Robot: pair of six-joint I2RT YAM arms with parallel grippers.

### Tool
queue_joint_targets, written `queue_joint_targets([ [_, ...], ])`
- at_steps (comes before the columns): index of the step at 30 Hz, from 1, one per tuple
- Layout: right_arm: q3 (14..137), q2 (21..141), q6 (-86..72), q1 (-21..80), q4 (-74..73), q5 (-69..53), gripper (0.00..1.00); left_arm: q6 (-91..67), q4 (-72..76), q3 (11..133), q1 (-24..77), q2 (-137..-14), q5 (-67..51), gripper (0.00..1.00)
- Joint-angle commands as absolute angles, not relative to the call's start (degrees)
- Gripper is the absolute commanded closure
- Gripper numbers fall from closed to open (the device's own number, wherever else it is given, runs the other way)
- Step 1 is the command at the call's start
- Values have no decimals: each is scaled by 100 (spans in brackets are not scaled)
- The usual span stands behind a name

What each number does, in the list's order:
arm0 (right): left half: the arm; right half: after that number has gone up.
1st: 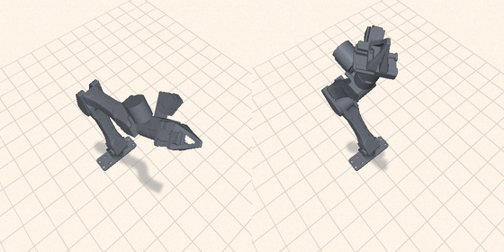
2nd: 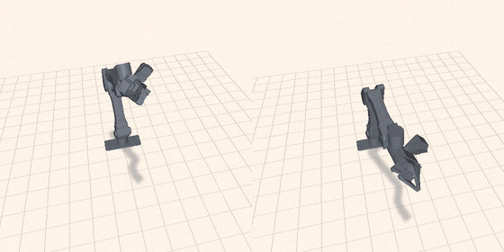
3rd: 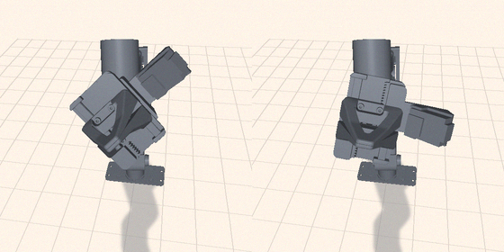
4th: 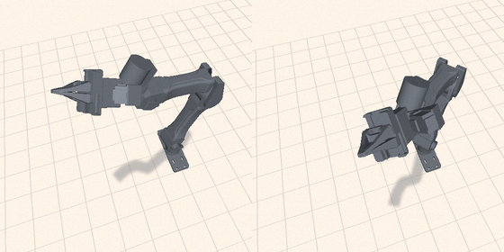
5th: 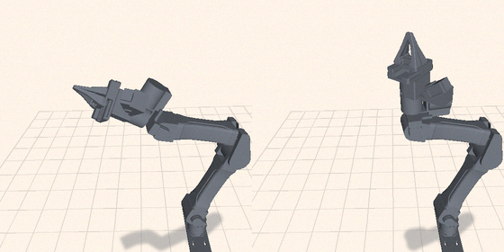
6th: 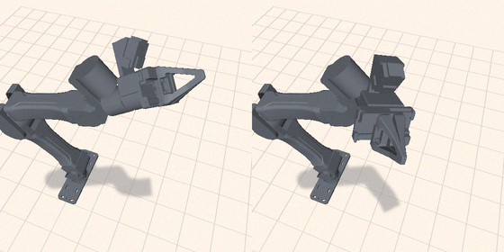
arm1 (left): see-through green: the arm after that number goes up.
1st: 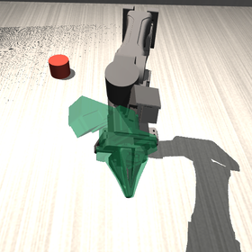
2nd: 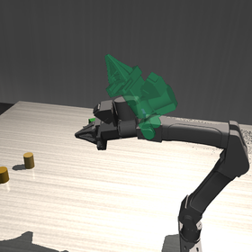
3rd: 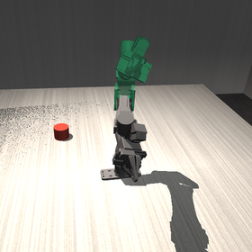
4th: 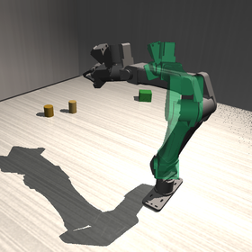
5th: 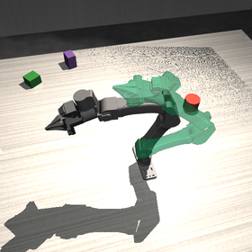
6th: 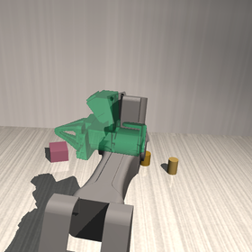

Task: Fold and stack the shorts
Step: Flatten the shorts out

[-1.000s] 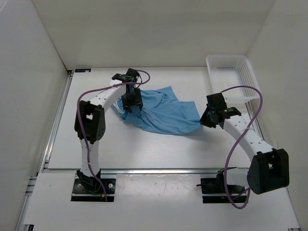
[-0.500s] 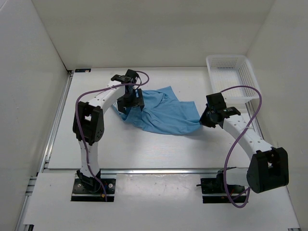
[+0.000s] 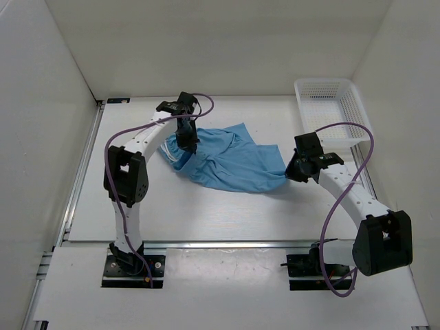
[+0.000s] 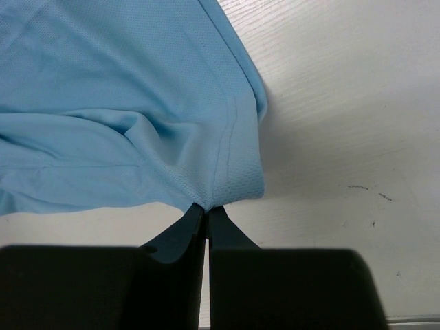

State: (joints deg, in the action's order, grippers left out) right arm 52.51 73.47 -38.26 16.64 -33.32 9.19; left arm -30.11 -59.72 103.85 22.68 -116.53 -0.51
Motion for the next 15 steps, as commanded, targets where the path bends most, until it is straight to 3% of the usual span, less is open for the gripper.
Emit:
queue_joint_targets([
  [1,5431,7137,-3613,1688,-3489,1133,99,-2796,-6056,10197,1996,-10575,-308,90],
  [7,5555,6847,-3551,1688,-3787,1345,99,-2427,-6126,9090,1504,-9232,-755,90],
  [12,5186,6434,-3620,1635,-3920,1345,99,-2373,-5880,6810,1441,-8438,-1186,90],
  [15,4721,6109,-3735,1635,-3920,1284,99,-2593,-5644,6073,1441,-8297,-1412,90],
])
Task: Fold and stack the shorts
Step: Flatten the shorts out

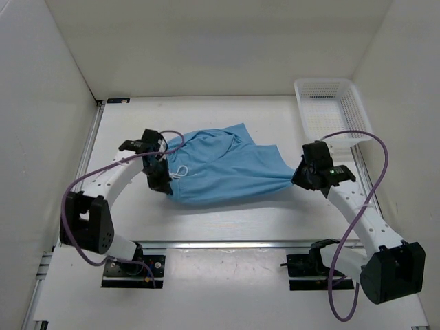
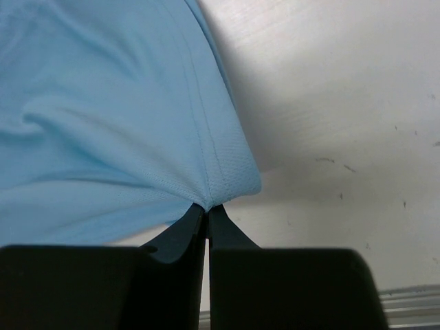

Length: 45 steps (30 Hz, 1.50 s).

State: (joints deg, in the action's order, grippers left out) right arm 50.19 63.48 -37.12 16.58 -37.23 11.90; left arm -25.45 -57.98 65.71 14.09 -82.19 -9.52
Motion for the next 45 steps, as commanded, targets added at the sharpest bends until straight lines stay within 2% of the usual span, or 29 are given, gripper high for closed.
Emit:
queue_joint_targets([
  [1,4502,6056,-3735,1635,-3920,1283,99,-2680,-5556,6073,1528,-8349,-1415,90],
  [8,4280,5933,-3736,1635,-3806,1099,99,-3023,-5371,6486,1652,-9517,-1371,90],
  [10,4280,5880,-3735,1635,-3806,1099,99,-3181,-5370,6364,1652,-9597,-1371,68],
  [13,4333,5880,-3735,1635,-3806,1099,99,-3374,-5309,6311,1652,-9528,-1424,29],
  [16,4333,5932,-3674,1635,-3753,1037,99,-3637,-5238,6258,1705,-9229,-1311,12],
  [22,4386,5933,-3674,1635,-3700,932,99,-4708,-5396,5768,1705,-7773,-1011,9],
  [28,4386,6055,-3622,1635,-3525,800,99,-5623,-5239,4958,1819,-6822,-1336,13],
  [29,4386,6056,-3621,1635,-3524,800,99,-5764,-5160,4844,1819,-6751,-1336,15],
  [32,4386,6117,-3621,1635,-3472,747,99,-6519,-4976,4378,1819,-6461,-1415,30],
  [39,4386,6064,-3621,1635,-3472,747,99,-7382,-3879,3570,1819,-6205,-1002,19],
  [45,4333,6064,-3621,1635,-3472,747,99,-7523,-3138,3305,1819,-6476,-1002,18],
])
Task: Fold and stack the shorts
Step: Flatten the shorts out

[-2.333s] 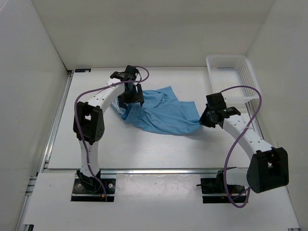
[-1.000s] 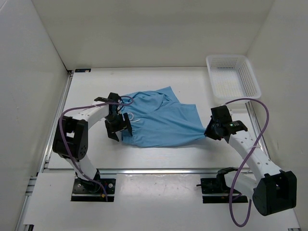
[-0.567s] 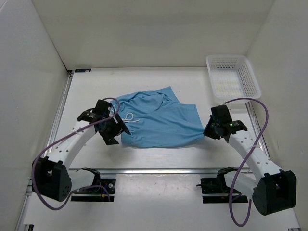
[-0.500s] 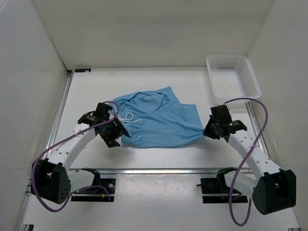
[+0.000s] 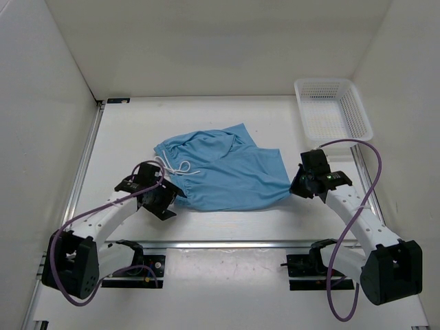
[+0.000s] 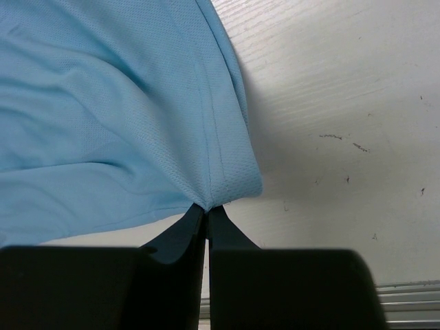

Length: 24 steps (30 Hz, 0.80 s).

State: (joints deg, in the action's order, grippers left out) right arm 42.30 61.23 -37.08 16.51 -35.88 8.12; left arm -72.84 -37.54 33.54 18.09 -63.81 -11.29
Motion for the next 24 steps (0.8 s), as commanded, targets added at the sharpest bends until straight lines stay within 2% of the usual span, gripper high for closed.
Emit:
queue_joint_targets([
  [1,4333,6064,-3621,1635,-3524,747,99,-7454,-3138,3357,1819,-6565,-1002,18],
  [12,4386,6064,-3621,1635,-3524,747,99,-7154,-2760,3480,1872,-7206,-404,24],
  [19,4386,6064,-3621,1635,-3524,747,99,-6926,-2646,3762,1925,-8006,-264,34],
  [22,4386,6064,-3621,1635,-3524,747,99,-6926,-2646,3814,1978,-8060,-203,37],
  [24,4386,6064,-3621,1635,-3524,747,99,-6874,-2646,3814,1978,-7867,-149,43],
])
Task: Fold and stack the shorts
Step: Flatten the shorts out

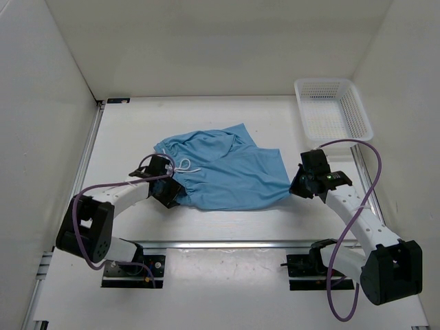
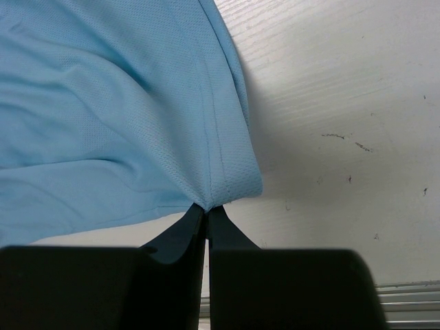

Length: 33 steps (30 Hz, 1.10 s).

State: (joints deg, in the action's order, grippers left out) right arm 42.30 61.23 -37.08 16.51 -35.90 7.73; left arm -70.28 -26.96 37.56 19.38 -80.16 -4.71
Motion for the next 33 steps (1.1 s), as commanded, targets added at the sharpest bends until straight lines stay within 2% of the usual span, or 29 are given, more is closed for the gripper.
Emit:
queue_joint_targets([
  [1,4386,6064,-3621,1635,-3524,747,99,-6812,-2646,3814,1978,-7805,-80,45],
  [4,4386,6064,-3621,1635,-3524,747,99,-6593,-2646,3937,1899,-7594,-79,56],
  [5,4386,6064,-3621,1635,-3524,747,99,-6540,-2646,3937,1820,-7533,-79,64],
  [8,4438,6064,-3621,1635,-3524,747,99,-6338,-2646,3990,1635,-7295,-228,76],
  [9,4438,6064,-3621,1635,-3524,747,99,-6285,-2646,4060,1635,-7295,-298,84],
  [11,4438,6064,-3621,1635,-3524,747,99,-6092,-2698,4208,1460,-7172,-368,90],
  [16,4631,6117,-3507,1635,-3577,809,99,-5705,-3005,4815,1179,-7119,-712,90],
  [19,5000,6223,-3455,1635,-3717,879,99,-5266,-3558,5771,976,-7267,-888,90],
  [23,5816,6223,-3331,1635,-4007,993,99,-4607,-4648,7894,844,-7506,-949,90],
  [27,6906,6100,-3173,1635,-4517,993,99,-4422,-5246,9076,844,-7454,-888,90],
  [33,8260,5494,-2848,1635,-5201,1116,99,-4421,-5519,9622,905,-6559,-835,90],
])
